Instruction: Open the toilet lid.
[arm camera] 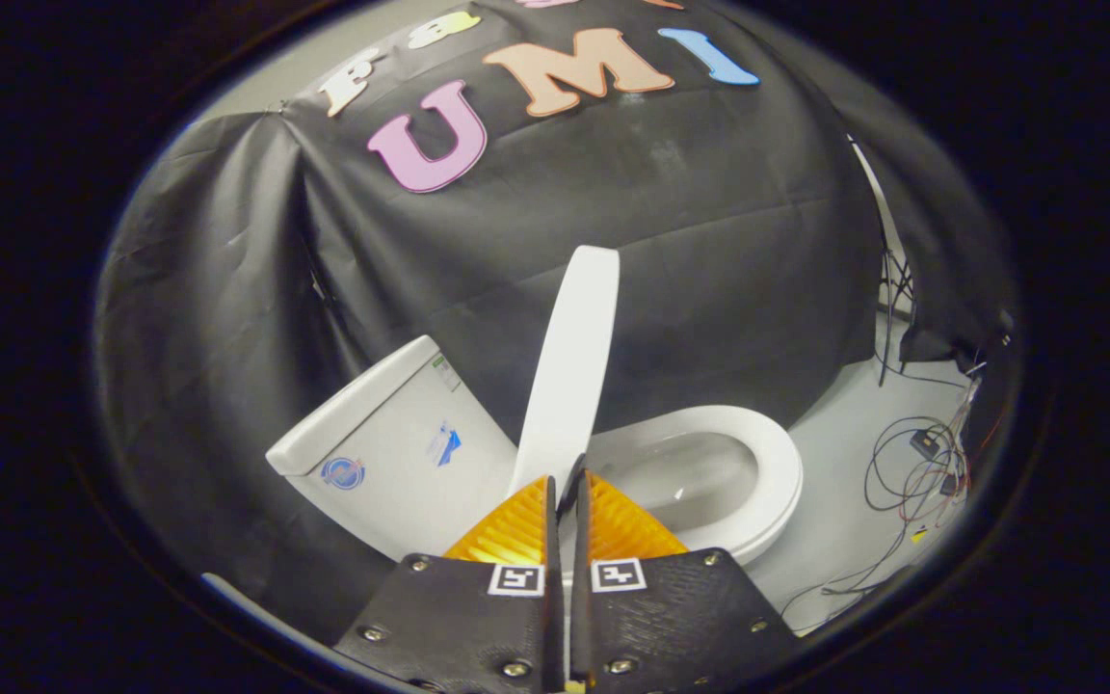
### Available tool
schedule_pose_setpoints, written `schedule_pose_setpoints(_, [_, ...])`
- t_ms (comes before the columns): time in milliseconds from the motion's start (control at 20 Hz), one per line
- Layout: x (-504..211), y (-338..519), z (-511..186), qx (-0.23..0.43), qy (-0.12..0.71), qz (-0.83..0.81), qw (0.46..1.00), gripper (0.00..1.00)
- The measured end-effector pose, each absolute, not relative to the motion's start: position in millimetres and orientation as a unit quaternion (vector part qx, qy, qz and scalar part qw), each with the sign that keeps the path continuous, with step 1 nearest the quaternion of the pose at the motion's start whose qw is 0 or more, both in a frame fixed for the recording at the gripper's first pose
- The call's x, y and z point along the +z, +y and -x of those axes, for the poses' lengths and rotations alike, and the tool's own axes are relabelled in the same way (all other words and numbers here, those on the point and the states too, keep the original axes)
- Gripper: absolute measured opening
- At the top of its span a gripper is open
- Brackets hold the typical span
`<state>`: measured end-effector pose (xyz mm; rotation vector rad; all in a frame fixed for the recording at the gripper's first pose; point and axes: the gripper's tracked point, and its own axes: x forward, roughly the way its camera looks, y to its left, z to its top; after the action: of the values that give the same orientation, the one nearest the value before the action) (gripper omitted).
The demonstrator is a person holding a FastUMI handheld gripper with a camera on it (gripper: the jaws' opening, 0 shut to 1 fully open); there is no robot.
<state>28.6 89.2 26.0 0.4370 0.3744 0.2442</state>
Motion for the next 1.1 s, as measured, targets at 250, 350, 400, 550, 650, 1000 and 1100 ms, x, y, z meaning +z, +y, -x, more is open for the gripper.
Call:
schedule_pose_setpoints(250, [40,108,-29,0.135,0.174,-0.2,0.955,0.05])
schedule_pose_setpoints(350, [41,109,-28,0.14,0.17,-0.196,0.955,0.06])
schedule_pose_setpoints(400, [42,109,-29,0.144,0.168,-0.197,0.955,0.06])
schedule_pose_setpoints(550, [42,113,-28,0.157,0.163,-0.2,0.953,0.06])
schedule_pose_setpoints(650, [43,115,-29,0.167,0.158,-0.199,0.953,0.06])
schedule_pose_setpoints(1000, [48,118,-30,0.195,0.147,-0.198,0.949,0.07])
schedule_pose_setpoints(1100, [49,119,-30,0.203,0.143,-0.196,0.949,0.07])
